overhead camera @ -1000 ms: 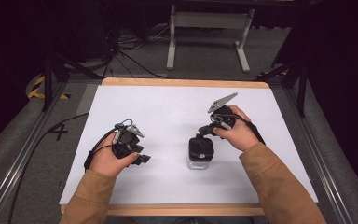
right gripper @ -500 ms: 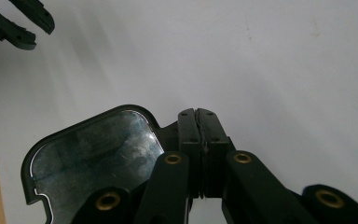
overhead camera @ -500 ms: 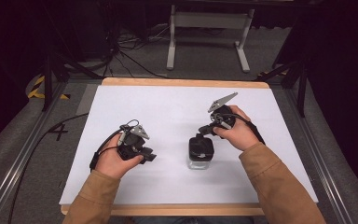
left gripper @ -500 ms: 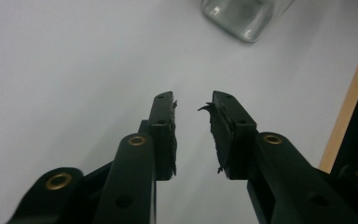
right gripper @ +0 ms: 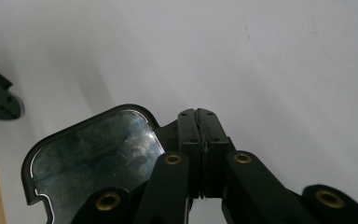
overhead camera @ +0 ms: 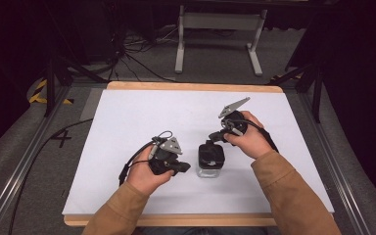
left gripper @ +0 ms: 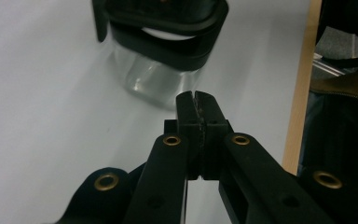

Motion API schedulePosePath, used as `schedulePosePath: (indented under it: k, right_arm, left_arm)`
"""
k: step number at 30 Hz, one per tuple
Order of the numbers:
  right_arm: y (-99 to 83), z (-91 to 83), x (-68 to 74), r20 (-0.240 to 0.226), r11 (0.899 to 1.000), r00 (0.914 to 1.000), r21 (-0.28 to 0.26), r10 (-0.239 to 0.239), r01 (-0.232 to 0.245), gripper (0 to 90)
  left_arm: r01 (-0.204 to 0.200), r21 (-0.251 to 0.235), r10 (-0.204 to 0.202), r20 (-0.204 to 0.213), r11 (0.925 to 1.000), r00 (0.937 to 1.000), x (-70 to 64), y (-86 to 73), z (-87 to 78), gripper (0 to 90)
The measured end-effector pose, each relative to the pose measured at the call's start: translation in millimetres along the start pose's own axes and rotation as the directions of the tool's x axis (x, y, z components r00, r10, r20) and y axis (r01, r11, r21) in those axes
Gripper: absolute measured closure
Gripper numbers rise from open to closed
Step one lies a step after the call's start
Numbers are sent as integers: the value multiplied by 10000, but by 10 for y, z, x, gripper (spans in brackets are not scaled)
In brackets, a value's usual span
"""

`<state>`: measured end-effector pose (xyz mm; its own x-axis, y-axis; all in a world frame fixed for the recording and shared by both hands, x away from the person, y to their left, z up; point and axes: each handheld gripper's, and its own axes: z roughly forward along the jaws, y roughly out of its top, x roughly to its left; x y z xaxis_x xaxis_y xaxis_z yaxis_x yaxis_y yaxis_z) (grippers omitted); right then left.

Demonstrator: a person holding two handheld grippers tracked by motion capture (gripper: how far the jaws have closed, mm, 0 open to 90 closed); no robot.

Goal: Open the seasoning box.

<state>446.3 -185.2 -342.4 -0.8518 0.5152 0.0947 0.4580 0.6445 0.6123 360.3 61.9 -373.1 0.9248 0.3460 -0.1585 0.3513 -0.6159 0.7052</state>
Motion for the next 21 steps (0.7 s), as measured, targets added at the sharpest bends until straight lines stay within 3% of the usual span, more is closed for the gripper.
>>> schedulePosePath:
  k: [9, 12, 15, 21]
  right_arm:
    - [-16, -5, -5, -59, 10000, 10000, -65, 59, -60, 900]
    - [-19, -5, -1, -44, 9999, 10000, -93, 73, -74, 900]
    - [-19, -3, 7, 34, 9999, 10000, -113, 19, -19, 900]
    - [-36, -26, 26, 315, 9999, 9995, -112, -103, 106, 900]
  left_arm:
    - [504, -1004, -497, 96, 9937, 9987, -35, 23, 191, 898]
    - [791, -1380, -789, 68, 9873, 9969, -38, 26, 212, 898]
    - [997, -1540, -1011, -17, 9830, 9949, -42, 27, 223, 898]
    - [992, -1513, -1011, -46, 9835, 9949, -45, 27, 230, 898]
